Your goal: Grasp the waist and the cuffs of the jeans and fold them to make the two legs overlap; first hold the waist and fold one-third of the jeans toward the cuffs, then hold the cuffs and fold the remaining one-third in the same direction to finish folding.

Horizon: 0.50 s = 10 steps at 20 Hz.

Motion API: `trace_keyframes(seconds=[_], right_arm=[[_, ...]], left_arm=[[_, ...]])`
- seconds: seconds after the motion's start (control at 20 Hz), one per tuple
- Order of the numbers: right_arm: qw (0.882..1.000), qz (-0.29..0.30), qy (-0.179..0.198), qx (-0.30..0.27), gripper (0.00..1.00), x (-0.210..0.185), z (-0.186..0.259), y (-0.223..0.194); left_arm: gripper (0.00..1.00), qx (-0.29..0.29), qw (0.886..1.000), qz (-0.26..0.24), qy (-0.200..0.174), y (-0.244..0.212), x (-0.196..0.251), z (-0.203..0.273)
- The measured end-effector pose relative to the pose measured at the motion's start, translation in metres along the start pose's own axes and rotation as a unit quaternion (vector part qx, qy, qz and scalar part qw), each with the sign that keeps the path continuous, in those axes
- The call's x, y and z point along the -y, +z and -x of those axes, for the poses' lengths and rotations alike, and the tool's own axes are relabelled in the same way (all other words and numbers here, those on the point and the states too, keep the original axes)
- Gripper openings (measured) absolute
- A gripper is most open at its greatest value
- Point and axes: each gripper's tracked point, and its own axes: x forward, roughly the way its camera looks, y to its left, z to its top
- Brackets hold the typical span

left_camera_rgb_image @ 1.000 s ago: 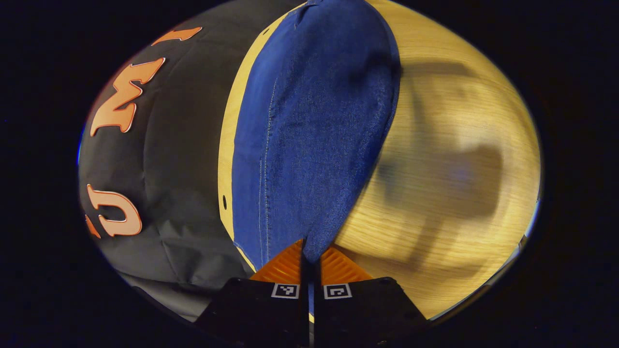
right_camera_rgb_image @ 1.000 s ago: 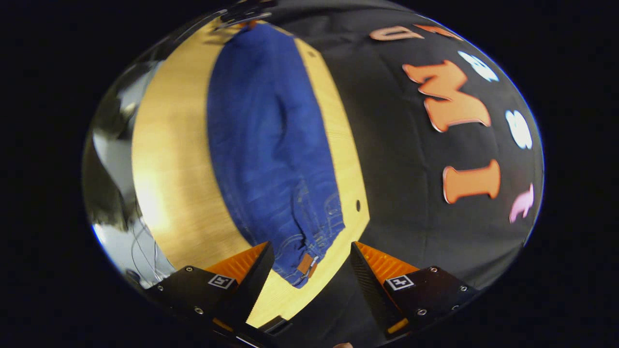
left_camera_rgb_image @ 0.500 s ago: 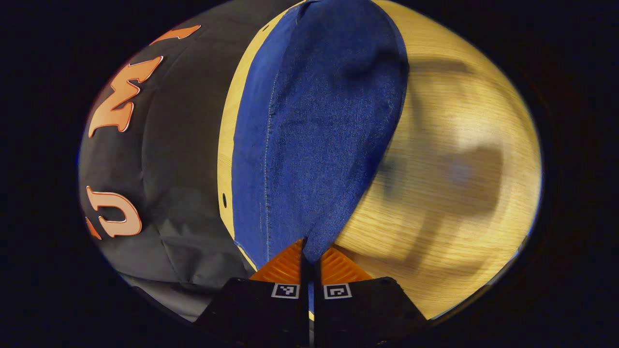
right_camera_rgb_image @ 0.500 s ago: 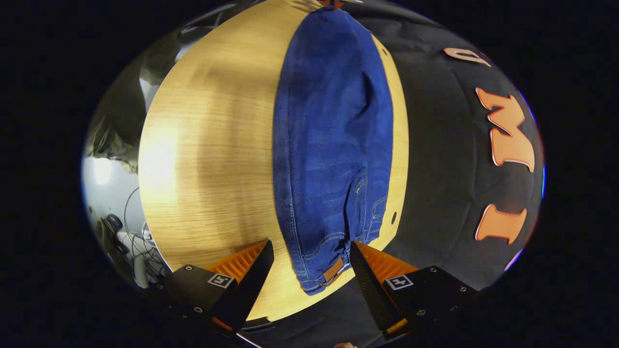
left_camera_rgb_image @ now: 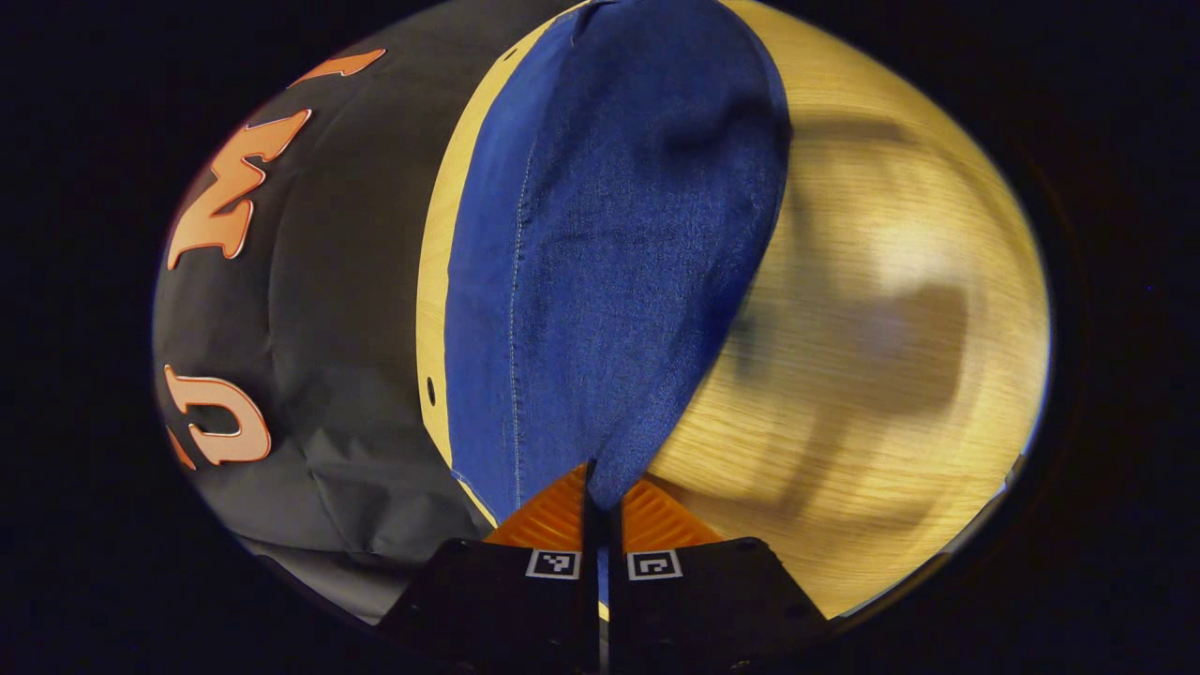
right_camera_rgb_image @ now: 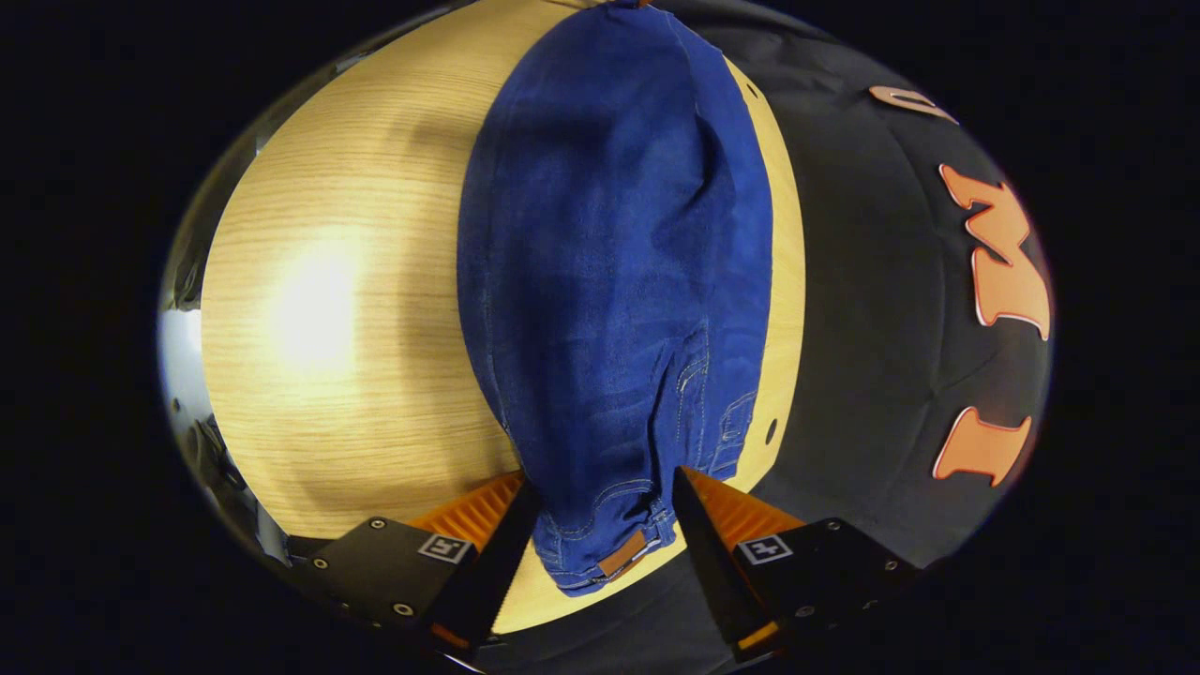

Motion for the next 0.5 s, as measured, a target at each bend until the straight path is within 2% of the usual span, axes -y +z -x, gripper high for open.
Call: trace_keyframes(seconds=[0.1, 0.25, 0.3, 0.5], right_arm=[[1.0, 0.003, 0.023, -0.003, 0.58, -0.011, -0.005, 0.0], [0.999, 0.006, 0.031, 0.007, 0.09, -0.016, 0.0, -0.001], [0.999, -0.002, 0.041, 0.005, 0.04, -0.018, -0.011, -0.002], [0.998, -0.021, 0.062, -0.001, 0.04, -0.014, 0.004, -0.002]], left_arm=[[0.04, 0.002, 1.0, 0.0, -0.001, 0.0, 0.0, 0.0], [0.04, 0.005, 1.0, 0.003, -0.007, 0.001, 0.001, 0.0], [0.05, 0.006, 1.0, 0.002, -0.01, 0.001, 0.002, 0.0], [0.04, 0.015, 1.0, -0.003, -0.016, 0.005, -0.001, 0.002]])
